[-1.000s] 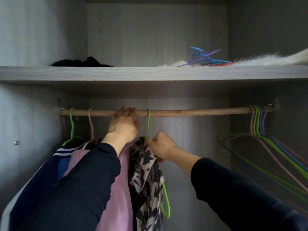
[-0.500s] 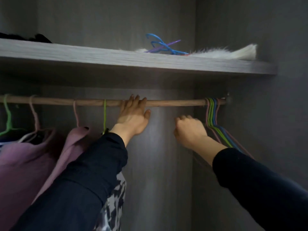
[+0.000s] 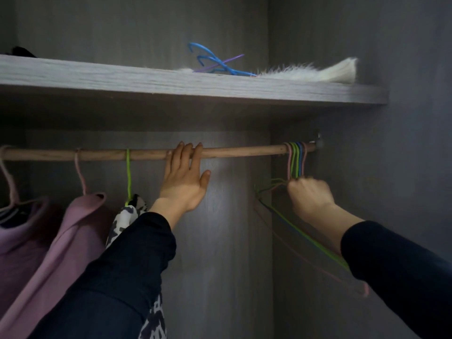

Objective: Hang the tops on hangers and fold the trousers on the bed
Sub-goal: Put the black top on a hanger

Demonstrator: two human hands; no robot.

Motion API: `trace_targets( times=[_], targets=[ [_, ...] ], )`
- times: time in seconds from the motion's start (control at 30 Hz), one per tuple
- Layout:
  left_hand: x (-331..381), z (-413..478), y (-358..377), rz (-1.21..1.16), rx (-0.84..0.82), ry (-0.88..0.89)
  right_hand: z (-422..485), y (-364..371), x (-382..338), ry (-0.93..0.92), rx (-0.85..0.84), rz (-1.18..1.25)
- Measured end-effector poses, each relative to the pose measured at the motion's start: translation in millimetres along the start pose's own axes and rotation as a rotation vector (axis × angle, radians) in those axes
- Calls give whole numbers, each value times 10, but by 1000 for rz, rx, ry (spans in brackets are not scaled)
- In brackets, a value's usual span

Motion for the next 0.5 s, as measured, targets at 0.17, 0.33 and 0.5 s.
trace_targets(
  times=[0.17, 0.33, 0.5],
  targets=[
    [5, 23, 4, -6, -9, -11, 41, -186, 124, 92, 16, 323],
    [6, 35, 6, 12, -12, -22, 120, -265, 58, 173, -7, 734],
    [13, 30, 67, -8, -63, -42, 63, -243, -189, 158, 1, 971]
  ],
)
Point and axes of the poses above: each hand's wrist, its own z-axis towards the middle knuckle, its own y-axis out of the palm, x = y × z, the point moved 8 cm from there along z, towards the middle knuckle, and after that the axes turned 2 degrees about -x, right-handed, at the moved point
